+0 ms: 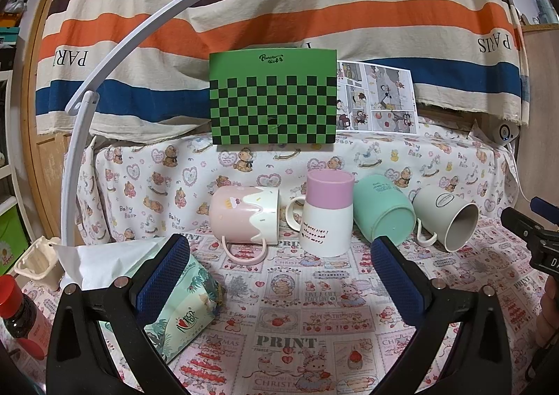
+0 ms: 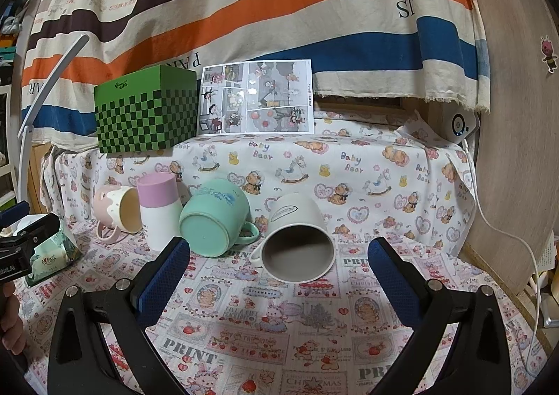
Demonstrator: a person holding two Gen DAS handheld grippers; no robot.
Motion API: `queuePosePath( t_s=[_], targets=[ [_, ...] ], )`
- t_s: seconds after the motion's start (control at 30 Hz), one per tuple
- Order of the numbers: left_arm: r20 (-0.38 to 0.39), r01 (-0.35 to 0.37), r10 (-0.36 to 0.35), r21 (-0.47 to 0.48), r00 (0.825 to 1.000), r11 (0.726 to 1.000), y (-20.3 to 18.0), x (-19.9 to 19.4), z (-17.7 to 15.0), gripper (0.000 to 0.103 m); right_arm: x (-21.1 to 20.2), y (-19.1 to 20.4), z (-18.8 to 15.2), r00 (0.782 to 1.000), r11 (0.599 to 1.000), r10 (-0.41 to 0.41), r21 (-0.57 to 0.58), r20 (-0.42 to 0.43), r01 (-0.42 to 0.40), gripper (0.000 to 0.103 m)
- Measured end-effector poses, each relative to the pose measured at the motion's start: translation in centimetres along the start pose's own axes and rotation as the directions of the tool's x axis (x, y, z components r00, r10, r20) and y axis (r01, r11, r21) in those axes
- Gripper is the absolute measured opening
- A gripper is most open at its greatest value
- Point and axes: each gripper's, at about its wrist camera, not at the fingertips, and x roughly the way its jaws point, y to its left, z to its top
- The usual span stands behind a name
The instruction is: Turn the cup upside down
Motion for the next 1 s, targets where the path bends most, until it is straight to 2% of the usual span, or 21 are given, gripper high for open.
queuePosePath(
  t_s=[1.0],
  targets=[
    [-0.001,0.0,0.0,0.0,1.0,1.0,0.08,0.02,0.01,0.103,-0.33,0.17,-0.04,1.0,1.0,-0.007,-0.008,0.011,0.007,0.103]
  ],
)
